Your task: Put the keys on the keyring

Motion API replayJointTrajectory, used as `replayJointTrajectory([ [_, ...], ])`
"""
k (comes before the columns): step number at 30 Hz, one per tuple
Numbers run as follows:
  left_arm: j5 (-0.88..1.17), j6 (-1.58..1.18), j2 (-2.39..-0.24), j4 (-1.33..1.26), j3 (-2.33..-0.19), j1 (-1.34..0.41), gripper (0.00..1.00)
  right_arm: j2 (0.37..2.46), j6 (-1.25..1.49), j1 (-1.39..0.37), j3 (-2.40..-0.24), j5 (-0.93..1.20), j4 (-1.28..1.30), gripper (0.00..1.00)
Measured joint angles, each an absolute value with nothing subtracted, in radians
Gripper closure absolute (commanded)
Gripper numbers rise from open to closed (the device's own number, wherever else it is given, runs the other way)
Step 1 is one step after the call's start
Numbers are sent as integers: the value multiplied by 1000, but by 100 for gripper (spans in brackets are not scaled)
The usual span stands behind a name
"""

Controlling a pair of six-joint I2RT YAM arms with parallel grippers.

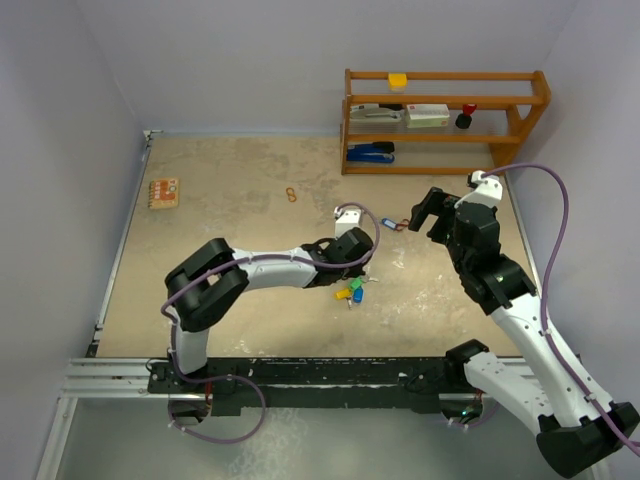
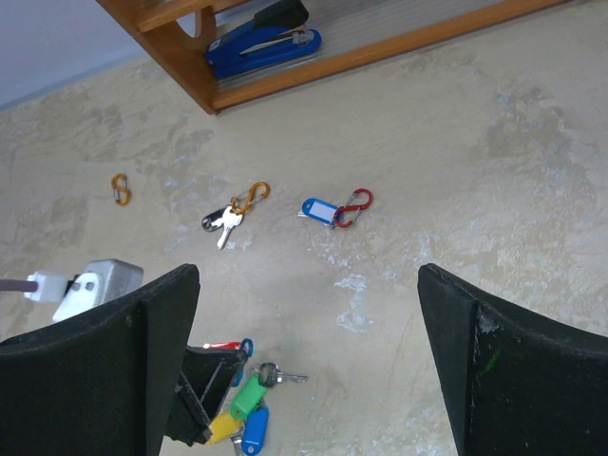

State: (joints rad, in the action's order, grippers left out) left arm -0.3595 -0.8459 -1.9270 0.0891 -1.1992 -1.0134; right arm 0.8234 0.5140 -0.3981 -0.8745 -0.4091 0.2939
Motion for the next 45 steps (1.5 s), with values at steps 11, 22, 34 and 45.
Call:
replayJointTrajectory([
  [11,-327,-859,-1810,-1,-1150,-996,100,823,514,-398,-875,-409,294,0],
  [22,-208,-1001,-1801,-186,-996,-941,100,805,514,-398,-875,-409,296,0],
  [34,-197,-1068,-1800,-303,-957,-941,100,802,514,-398,-875,-409,302,0],
  [45,-228,-1122,-1800,-358,-909,-941,100,796,514,-398,-875,-410,302,0],
])
